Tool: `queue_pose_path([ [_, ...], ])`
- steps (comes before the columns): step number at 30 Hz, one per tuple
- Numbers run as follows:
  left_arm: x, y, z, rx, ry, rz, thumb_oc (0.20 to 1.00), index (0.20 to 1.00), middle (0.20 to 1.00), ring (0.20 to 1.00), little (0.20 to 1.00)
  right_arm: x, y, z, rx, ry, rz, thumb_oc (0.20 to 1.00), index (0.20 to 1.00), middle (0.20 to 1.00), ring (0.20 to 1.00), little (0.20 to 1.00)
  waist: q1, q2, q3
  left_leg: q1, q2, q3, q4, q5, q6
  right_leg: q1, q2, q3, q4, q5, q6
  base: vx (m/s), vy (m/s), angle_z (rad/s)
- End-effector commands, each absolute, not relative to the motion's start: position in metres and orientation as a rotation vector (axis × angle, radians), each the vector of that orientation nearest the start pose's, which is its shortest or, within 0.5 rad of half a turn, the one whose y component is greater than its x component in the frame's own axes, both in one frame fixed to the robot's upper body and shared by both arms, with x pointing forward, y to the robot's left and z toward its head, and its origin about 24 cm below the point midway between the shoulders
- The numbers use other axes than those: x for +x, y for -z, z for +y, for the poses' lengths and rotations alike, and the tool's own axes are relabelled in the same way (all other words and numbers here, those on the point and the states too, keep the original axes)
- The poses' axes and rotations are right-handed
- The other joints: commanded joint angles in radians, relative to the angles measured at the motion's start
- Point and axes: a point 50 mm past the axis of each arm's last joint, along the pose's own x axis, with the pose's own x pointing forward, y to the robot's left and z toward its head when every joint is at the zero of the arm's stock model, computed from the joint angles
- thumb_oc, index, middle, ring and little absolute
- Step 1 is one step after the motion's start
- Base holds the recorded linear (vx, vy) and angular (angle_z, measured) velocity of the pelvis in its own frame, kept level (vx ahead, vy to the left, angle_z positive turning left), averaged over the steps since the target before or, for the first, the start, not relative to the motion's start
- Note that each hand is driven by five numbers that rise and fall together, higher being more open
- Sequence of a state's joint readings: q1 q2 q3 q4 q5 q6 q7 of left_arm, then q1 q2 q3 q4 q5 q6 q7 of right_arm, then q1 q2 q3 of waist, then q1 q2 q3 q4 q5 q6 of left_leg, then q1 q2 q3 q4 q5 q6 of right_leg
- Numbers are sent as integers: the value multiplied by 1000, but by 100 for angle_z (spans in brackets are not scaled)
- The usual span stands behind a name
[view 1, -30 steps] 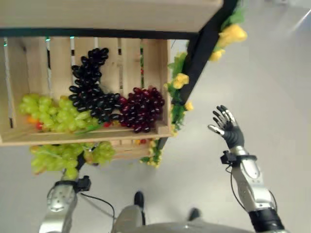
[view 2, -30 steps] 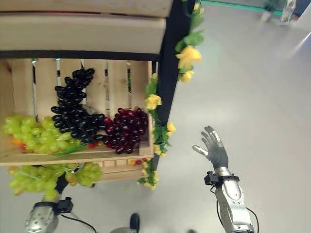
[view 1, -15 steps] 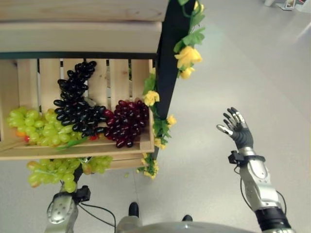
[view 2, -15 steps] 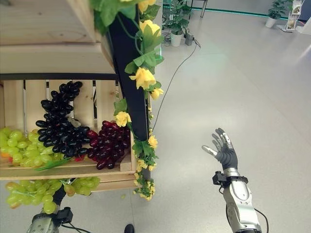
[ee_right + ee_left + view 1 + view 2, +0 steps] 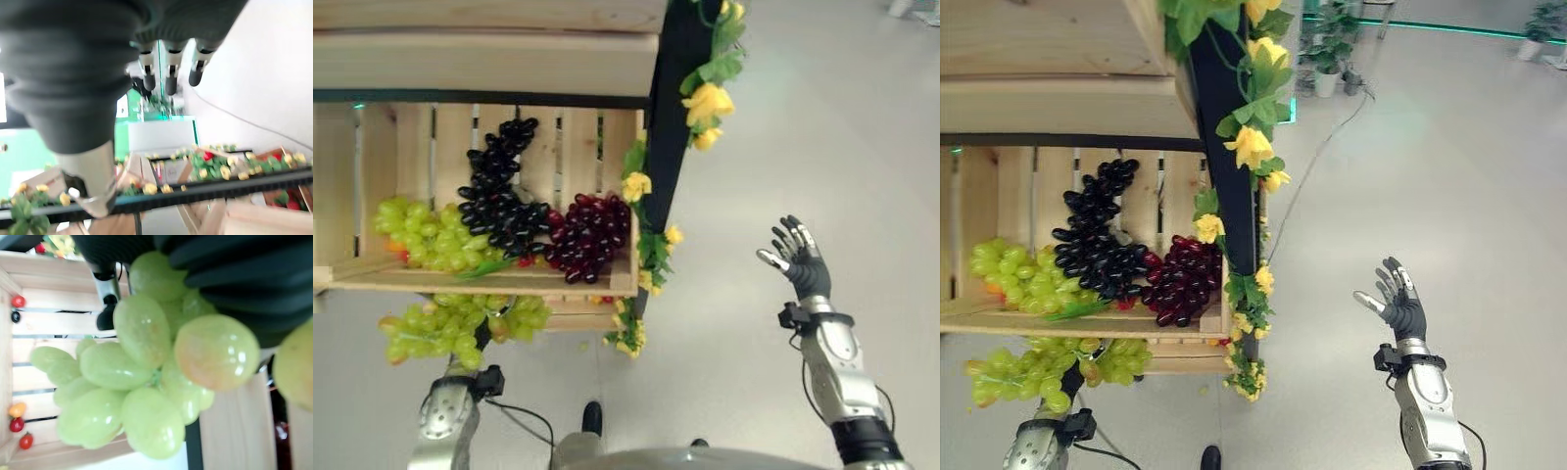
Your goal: Pick up the fruits from the basket on one side to the basket on the other side
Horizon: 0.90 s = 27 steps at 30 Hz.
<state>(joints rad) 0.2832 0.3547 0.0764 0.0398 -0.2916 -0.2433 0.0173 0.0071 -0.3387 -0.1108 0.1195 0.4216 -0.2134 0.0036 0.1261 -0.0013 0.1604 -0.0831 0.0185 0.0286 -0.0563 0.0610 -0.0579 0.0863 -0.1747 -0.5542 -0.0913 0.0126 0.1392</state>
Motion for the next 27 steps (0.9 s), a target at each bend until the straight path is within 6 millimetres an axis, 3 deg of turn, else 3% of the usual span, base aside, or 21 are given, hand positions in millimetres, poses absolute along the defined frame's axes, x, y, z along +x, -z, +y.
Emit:
queue_pose_path([
  [1,218,-84,241,94,-85,-309,200,200,200,200,200,252,-95,-263,-28,168,-304,1000,1000,1000,1000,1000,4,0,9,-33,6,-85,-12,58,-114,-21,-32,-52,48,-28,-6,-145,-69,124],
  [3,220,-84,241,100,-74,-308,200,200,200,200,200,255,-98,-261,-37,146,-311,1000,1000,1000,1000,1000,-25,-2,12,-5,23,-73,63,-8,-103,-60,-42,-66,87,-34,-15,-228,17,107],
  [5,220,-84,241,96,-67,-305,200,200,200,200,200,255,-98,-260,-36,143,-307,1000,1000,1000,1000,1000,-40,0,5,15,44,-49,109,-28,-99,-72,-45,-76,96,-33,-22,-142,43,31],
  [6,219,-84,240,87,-66,-305,200,200,200,200,200,255,-96,-260,-31,141,-303,1000,1000,1000,1000,1000,-49,1,-3,54,58,-60,153,-44,-97,-86,-48,-74,102,-30,-32,-129,101,13],
  [7,215,-83,244,84,-83,-303,200,200,200,200,200,254,-95,-257,-20,130,-301,1000,1000,1000,1000,1000,-58,14,-7,134,58,-129,222,-81,-106,-107,-41,-61,126,-29,-47,-194,156,-4],
  [11,213,-82,249,96,-110,-291,200,200,200,200,200,248,-88,-259,-6,141,-274,1000,1000,1000,1000,1000,-85,21,-7,215,90,-150,219,-101,-101,-148,-47,-67,168,-24,-45,-149,153,-37],
  [12,213,-83,250,113,-111,-291,200,200,200,200,200,247,-88,-260,4,153,-276,1000,1000,1000,1000,1000,-94,21,-6,212,94,-130,191,-128,-86,-162,-49,-67,180,-15,-37,-199,198,50],
  [13,211,-84,251,152,-102,-285,200,200,200,200,200,247,-87,-261,27,170,-281,1000,1000,1000,1000,1000,-104,11,0,219,99,-78,167,-205,-47,-201,-58,-56,213,-3,-29,-199,203,44],
  [14,211,-84,251,154,-102,-285,200,200,200,200,200,247,-87,-261,29,171,-280,1000,1000,1000,1000,1000,-101,9,-1,218,98,-75,168,-208,-45,-204,-60,-53,217,-4,-28,-344,224,27],
  [16,214,-93,254,238,-87,-306,200,200,200,200,200,247,-85,-256,75,189,-288,1000,1000,1000,1000,1000,-104,-28,31,224,78,-26,161,-274,-10,-286,-75,-53,288,55,14,-420,243,16],
  [17,216,-97,254,248,-86,-315,200,200,200,200,200,248,-83,-254,90,189,-286,1000,1000,1000,1000,1000,-107,-52,47,214,49,-6,166,-272,8,-318,-94,-60,301,97,19,-304,196,38],
  [18,216,-97,254,249,-86,-316,200,200,200,200,200,248,-83,-254,91,189,-286,1000,1000,1000,1000,1000,-106,-56,46,211,45,-5,167,-271,10,-322,-98,-57,302,98,20,-283,192,44],
  [20,215,-94,257,283,-96,-298,200,200,200,200,200,251,-78,-246,126,175,-270,1000,1000,1000,1000,1000,-103,-88,66,220,3,31,179,-299,33,-376,-98,-34,338,193,87,-322,304,20],
  [21,214,-92,257,312,-94,-282,200,200,200,200,200,253,-73,-241,136,165,-243,1000,1000,1000,1000,1000,-96,-94,78,224,-33,75,171,-297,55,-413,-75,-74,393,278,123,-340,316,-1],
  [23,211,-90,257,306,-97,-274,200,200,200,200,200,253,-70,-241,147,162,-231,1000,1000,1000,1000,1000,-92,-99,77,216,-57,89,166,-287,68,-421,-69,-90,397,310,123,-294,267,-52],
  [24,205,-83,259,320,-109,-240,200,200,200,200,200,252,-64,-239,142,152,-204,1000,1000,1000,1000,1000,-87,-85,73,220,-92,117,149,-268,87,-433,-74,-170,435,377,123,-236,259,-75],
  [25,204,-83,259,320,-110,-238,200,200,200,200,200,252,-64,-239,140,151,-202,1000,1000,1000,1000,1000,-88,-82,72,224,-91,118,146,-270,88,-434,-74,-170,441,372,123,-236,277,-58],
  [26,199,-79,260,301,-129,-228,200,200,200,200,200,248,-58,-237,133,147,-176,1000,1000,1000,1000,1000,-92,-75,57,224,-100,123,130,-249,93,-379,-146,-154,354,367,123,-107,122,-33],
  [27,197,-78,260,297,-131,-223,200,200,200,200,200,246,-56,-238,127,150,-166,1000,1000,1000,1000,1000,-95,-69,46,226,-98,119,119,-239,95,-342,-167,-120,305,339,123,-115,116,-36],
])
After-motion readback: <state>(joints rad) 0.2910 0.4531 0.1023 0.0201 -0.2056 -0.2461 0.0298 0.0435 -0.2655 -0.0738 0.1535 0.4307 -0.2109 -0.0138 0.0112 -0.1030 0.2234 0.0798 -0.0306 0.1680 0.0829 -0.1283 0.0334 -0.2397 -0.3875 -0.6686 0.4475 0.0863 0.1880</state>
